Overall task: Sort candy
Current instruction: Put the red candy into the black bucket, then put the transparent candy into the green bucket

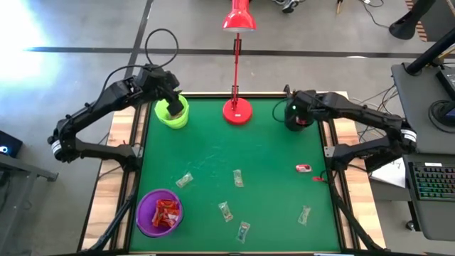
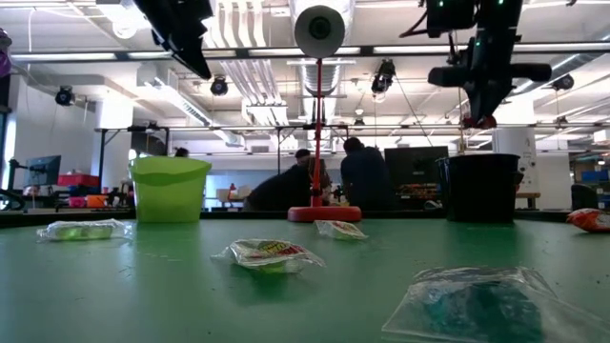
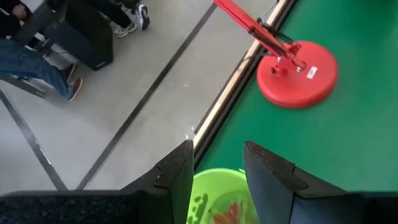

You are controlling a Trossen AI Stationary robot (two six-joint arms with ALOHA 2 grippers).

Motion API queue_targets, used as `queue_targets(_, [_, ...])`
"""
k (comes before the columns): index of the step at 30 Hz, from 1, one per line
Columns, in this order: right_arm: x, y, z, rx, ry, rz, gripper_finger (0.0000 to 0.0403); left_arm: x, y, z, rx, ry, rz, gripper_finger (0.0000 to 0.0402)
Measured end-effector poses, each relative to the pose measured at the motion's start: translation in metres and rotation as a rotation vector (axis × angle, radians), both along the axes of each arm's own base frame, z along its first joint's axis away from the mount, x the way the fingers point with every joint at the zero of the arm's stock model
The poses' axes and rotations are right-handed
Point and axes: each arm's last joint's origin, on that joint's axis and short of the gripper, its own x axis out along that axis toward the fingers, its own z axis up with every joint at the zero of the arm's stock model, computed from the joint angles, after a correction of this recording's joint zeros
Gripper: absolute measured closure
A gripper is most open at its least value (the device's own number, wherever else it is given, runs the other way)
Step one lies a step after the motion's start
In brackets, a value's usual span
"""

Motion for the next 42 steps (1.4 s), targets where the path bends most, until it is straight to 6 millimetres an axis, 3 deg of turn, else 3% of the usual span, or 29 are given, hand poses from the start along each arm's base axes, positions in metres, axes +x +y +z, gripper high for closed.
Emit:
queue_targets(11, [-0.007, -0.035, -0.011, -0.040, 0.064, 0.061, 0.0382, 0.014, 0.010, 0.021, -0.001, 0.004, 0.004, 0.0278])
queue_targets(24, [-0.007, -0.054, -0.018, 0.076, 0.071, 0.163, 0.0308, 0.024, 0.017, 0.037, -0.024, 0.024, 0.010, 0.0278])
queue_targets(32, [-0.007, -0.058, -0.019, 0.072, 0.084, 0.161, 0.0255, 0.024, 0.017, 0.031, -0.074, 0.070, 0.002, 0.0278])
queue_targets(42, [-0.002, -0.063, 0.008, -0.009, 0.047, 0.232, 0.0240, 0.028, 0.019, 0.020, -0.159, 0.109, 0.019, 0.0278])
